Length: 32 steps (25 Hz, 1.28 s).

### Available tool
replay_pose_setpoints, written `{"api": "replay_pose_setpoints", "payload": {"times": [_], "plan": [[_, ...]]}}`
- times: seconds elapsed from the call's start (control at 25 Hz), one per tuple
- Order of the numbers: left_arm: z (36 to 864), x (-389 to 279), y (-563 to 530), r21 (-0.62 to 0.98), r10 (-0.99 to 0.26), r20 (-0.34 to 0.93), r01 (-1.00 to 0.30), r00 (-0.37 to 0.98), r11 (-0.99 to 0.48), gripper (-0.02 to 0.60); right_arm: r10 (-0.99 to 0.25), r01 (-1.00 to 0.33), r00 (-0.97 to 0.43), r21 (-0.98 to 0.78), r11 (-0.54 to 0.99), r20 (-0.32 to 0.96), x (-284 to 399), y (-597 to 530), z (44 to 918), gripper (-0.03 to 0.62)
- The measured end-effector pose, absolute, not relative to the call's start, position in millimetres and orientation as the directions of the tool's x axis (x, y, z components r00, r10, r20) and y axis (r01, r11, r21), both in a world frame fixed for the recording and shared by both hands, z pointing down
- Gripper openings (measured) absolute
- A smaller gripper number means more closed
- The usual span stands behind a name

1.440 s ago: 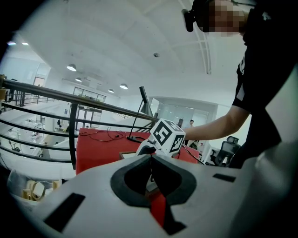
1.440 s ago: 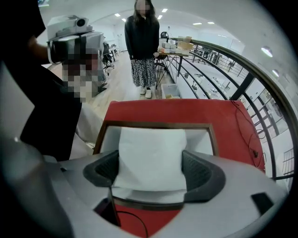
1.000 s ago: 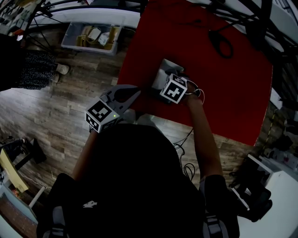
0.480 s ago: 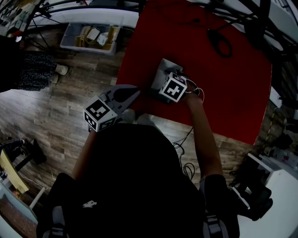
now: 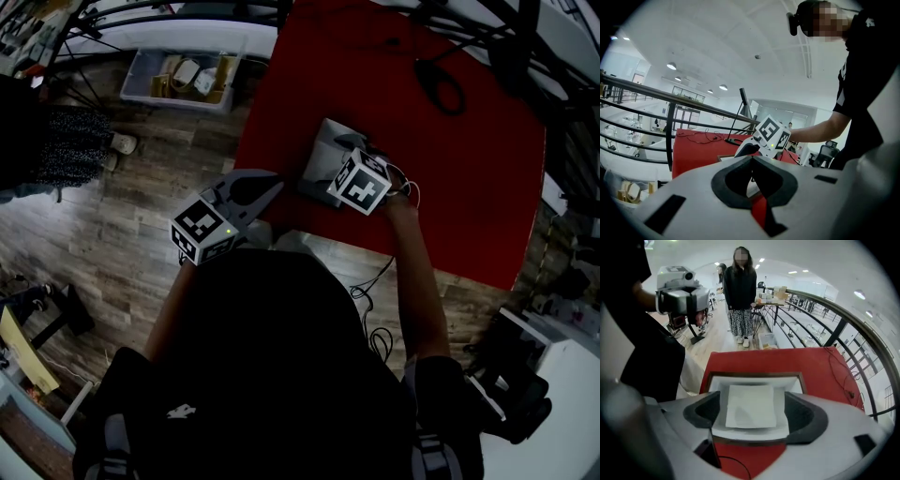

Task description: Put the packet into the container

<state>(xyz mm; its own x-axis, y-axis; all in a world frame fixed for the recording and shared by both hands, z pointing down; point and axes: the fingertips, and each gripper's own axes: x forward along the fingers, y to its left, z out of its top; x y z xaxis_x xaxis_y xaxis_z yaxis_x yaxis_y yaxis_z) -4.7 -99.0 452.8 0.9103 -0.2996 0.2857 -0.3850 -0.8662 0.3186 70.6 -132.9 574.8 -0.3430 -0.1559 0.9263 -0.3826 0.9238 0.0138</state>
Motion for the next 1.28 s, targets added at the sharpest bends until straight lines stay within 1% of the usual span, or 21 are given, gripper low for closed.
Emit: {"api": "replay_pose_setpoints", "payload": {"times": [0.08,0.2,0.36,0.52,0.6,0.64,0.68,0.72,0.76,0.88,0.96,1.12,1.28], "plan": [[449.5,-3.6,-103.0,0.306,-0.309,0.272,-0.387,0.911,-0.870,0.009,-0.200,-0.406,-0.389,0.028,0.913,0.899,68.2,-134.4,560.7,0.436],[443.4,-4.8,-111.1,0.268,-0.337,0.235,-0.394,0.912,-0.879,0.009,-0.244,-0.473,-0.477,-0.013,0.881,0.844,60.3,-127.6,532.9,0.436],[436.0,0.5,-113.8,0.283,-0.311,0.230,-0.369,0.922,-0.885,0.009,-0.364,-0.563,-0.602,-0.056,0.824,0.711,51.6,-124.4,494.6,0.436],[429.3,2.6,-117.8,0.268,-0.302,0.219,-0.355,0.928,-0.896,0.009,-0.451,-0.611,-0.662,-0.083,0.787,0.599,46.8,-119.7,467.0,0.434],[425.6,5.5,-119.5,0.257,-0.297,0.214,-0.347,0.931,-0.902,0.009,-0.506,-0.641,-0.690,-0.112,0.760,0.518,45.6,-119.5,451.3,0.417],[424.3,7.2,-120.2,0.249,-0.293,0.211,-0.342,0.932,-0.906,0.009,-0.541,-0.659,-0.688,-0.105,0.744,0.484,47.7,-119.7,444.4,0.367],[422.7,8.7,-121.5,0.239,-0.291,0.202,-0.336,0.935,-0.911,0.009,-0.577,-0.679,-0.676,-0.083,0.729,0.458,51.2,-120.1,439.1,0.244],[420.2,10.1,-123.1,0.230,-0.290,0.187,-0.329,0.938,-0.916,0.009,-0.608,-0.696,-0.663,-0.061,0.716,0.437,54.6,-120.0,435.3,0.158],[417.0,11.4,-124.0,0.229,-0.288,0.170,-0.322,0.942,-0.919,0.009,-0.629,-0.708,-0.655,-0.050,0.704,0.419,56.7,-119.2,432.7,0.144],[402.4,17.0,-123.4,0.281,-0.270,0.129,-0.296,0.954,-0.913,0.009,-0.677,-0.736,-0.648,-0.060,0.674,0.348,60.6,-116.2,422.3,0.063],[392.3,21.1,-125.8,0.307,-0.266,0.111,-0.287,0.958,-0.907,0.009,-0.712,-0.756,-0.637,-0.064,0.651,0.296,65.4,-115.0,412.5,0.044],[388.9,27.1,-128.3,0.296,-0.253,0.087,-0.267,0.964,-0.917,0.009,-0.758,-0.782,-0.620,-0.084,0.617,0.203,67.8,-113.2,393.8,0.025],[388.5,35.3,-127.9,0.272,-0.240,0.088,-0.256,0.967,-0.928,0.009,-0.771,-0.791,-0.610,-0.090,0.605,0.181,68.8,-114.3,388.2,0.021]]}}
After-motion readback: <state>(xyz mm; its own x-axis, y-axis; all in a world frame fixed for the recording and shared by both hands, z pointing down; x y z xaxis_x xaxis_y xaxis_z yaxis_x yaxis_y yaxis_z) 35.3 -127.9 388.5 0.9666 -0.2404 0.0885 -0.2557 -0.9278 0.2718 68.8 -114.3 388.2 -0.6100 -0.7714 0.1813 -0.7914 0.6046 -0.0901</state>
